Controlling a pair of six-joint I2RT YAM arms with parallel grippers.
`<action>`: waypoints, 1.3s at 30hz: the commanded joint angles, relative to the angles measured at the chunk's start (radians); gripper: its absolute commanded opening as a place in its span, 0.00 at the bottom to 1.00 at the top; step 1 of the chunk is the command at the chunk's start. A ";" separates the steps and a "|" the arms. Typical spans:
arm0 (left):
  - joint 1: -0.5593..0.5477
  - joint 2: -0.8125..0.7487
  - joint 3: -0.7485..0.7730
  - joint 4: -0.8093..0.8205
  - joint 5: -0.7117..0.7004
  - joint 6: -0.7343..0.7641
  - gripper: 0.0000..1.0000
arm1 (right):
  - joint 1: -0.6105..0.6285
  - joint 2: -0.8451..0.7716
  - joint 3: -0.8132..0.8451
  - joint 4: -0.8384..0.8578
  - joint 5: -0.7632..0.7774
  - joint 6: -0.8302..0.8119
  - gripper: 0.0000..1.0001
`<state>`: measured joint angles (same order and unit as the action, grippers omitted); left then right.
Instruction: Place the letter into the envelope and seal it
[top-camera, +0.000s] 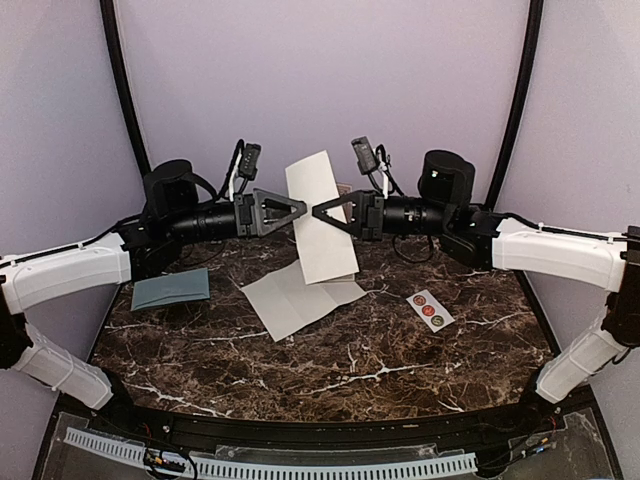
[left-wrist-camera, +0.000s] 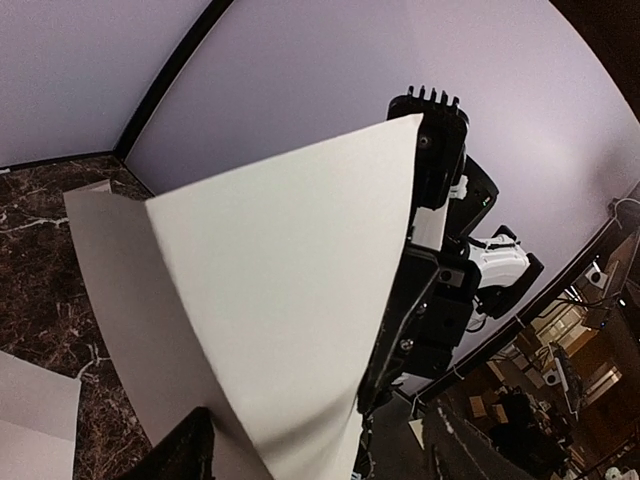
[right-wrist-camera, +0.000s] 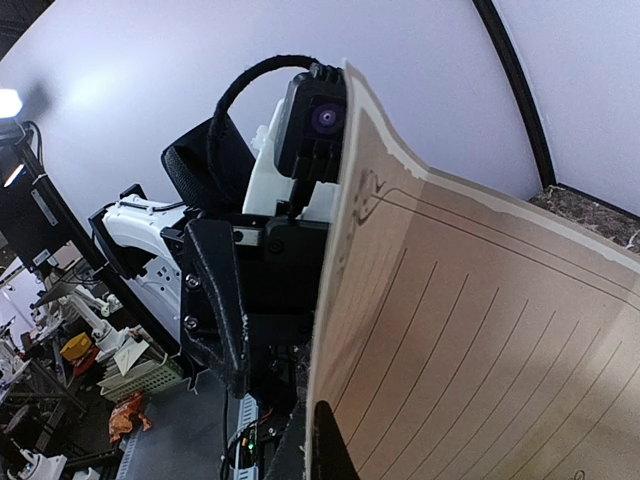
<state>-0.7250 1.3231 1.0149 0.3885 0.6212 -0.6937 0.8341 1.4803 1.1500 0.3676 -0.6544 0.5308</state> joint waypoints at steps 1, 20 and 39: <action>-0.005 -0.001 -0.014 0.111 0.020 -0.058 0.64 | 0.013 0.009 0.029 0.073 -0.004 0.006 0.00; -0.005 -0.031 -0.055 0.172 -0.027 -0.095 0.23 | 0.013 0.005 0.017 0.026 0.087 0.010 0.00; -0.003 -0.054 -0.063 0.089 -0.103 -0.019 0.00 | 0.010 -0.138 0.004 -0.147 0.259 -0.090 0.59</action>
<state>-0.7250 1.3178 0.9634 0.5083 0.5415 -0.7692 0.8391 1.4471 1.1496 0.2642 -0.4999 0.4919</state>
